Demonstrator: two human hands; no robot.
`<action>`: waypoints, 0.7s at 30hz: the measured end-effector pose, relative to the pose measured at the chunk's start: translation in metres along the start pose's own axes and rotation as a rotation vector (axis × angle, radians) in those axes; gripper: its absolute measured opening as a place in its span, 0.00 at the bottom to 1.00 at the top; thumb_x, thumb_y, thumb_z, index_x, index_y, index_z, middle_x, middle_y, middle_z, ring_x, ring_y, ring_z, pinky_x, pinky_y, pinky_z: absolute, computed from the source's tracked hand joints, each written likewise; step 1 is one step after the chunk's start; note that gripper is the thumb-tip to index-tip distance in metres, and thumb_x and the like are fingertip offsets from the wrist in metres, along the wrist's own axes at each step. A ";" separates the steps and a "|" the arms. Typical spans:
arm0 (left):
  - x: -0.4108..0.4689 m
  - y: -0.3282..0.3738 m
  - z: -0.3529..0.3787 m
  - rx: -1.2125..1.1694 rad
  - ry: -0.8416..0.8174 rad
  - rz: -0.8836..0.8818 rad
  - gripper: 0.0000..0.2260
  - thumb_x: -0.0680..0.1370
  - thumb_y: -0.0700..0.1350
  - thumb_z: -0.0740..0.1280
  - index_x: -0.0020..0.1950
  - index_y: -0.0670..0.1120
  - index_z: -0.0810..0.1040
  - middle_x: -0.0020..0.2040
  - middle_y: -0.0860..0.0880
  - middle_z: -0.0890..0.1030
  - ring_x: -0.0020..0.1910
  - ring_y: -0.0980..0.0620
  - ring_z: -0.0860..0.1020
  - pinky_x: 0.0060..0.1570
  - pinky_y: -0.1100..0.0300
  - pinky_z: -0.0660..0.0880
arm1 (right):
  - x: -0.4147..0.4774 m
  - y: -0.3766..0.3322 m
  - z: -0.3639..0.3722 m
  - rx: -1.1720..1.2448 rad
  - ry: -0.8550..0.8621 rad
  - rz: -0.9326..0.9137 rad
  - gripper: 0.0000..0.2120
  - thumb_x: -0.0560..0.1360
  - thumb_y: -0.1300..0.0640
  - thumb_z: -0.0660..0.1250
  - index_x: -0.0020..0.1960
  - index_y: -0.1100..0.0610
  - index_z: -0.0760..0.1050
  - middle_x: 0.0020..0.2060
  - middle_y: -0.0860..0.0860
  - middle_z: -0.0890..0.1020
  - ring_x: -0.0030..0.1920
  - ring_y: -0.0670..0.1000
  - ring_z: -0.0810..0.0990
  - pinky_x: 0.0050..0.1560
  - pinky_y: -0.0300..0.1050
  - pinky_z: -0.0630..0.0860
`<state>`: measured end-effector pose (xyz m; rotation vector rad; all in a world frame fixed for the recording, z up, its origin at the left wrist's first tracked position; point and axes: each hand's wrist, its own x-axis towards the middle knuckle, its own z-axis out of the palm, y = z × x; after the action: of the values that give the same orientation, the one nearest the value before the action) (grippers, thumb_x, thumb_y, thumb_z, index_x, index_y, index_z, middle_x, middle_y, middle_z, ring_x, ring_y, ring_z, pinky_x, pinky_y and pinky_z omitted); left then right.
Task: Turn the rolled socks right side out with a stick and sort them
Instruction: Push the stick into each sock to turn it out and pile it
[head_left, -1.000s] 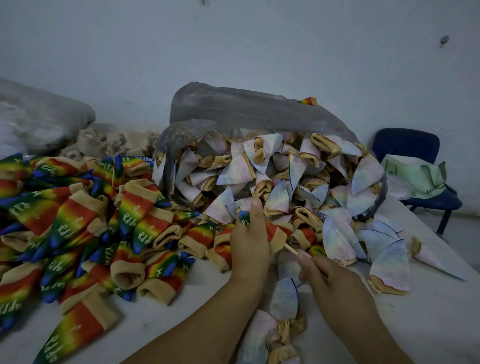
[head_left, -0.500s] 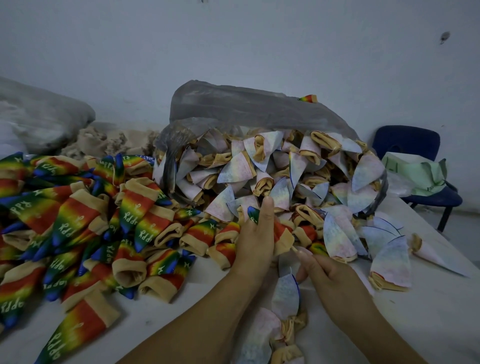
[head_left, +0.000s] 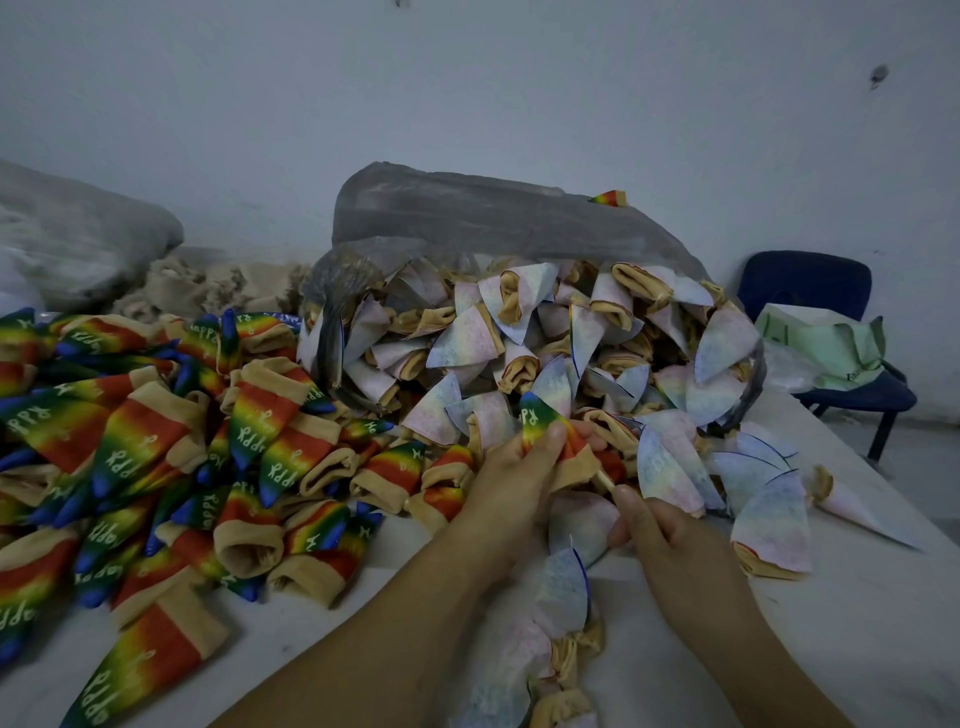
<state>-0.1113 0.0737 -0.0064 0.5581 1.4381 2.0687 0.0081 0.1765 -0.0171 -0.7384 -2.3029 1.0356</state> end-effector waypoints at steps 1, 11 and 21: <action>0.000 -0.002 0.000 0.047 0.035 0.023 0.14 0.83 0.48 0.61 0.55 0.41 0.83 0.51 0.42 0.85 0.52 0.47 0.84 0.54 0.54 0.80 | 0.000 0.000 0.000 -0.026 0.006 0.000 0.26 0.68 0.32 0.51 0.31 0.49 0.75 0.29 0.47 0.80 0.34 0.38 0.76 0.33 0.34 0.66; 0.010 -0.002 -0.006 0.050 0.239 0.182 0.14 0.71 0.59 0.71 0.42 0.49 0.78 0.35 0.53 0.83 0.36 0.57 0.82 0.37 0.65 0.77 | -0.004 0.000 0.003 -0.282 -0.011 -0.204 0.29 0.69 0.32 0.44 0.45 0.51 0.76 0.36 0.49 0.81 0.37 0.44 0.77 0.40 0.47 0.75; 0.006 0.003 -0.003 0.037 0.335 0.104 0.30 0.75 0.71 0.56 0.65 0.52 0.77 0.63 0.47 0.79 0.63 0.47 0.76 0.66 0.44 0.72 | -0.006 -0.001 0.003 -0.269 0.023 -0.210 0.28 0.68 0.31 0.43 0.41 0.46 0.75 0.29 0.42 0.78 0.32 0.40 0.76 0.31 0.41 0.69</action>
<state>-0.1183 0.0748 -0.0047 0.3156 1.6667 2.3046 0.0099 0.1704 -0.0190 -0.5877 -2.4652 0.6281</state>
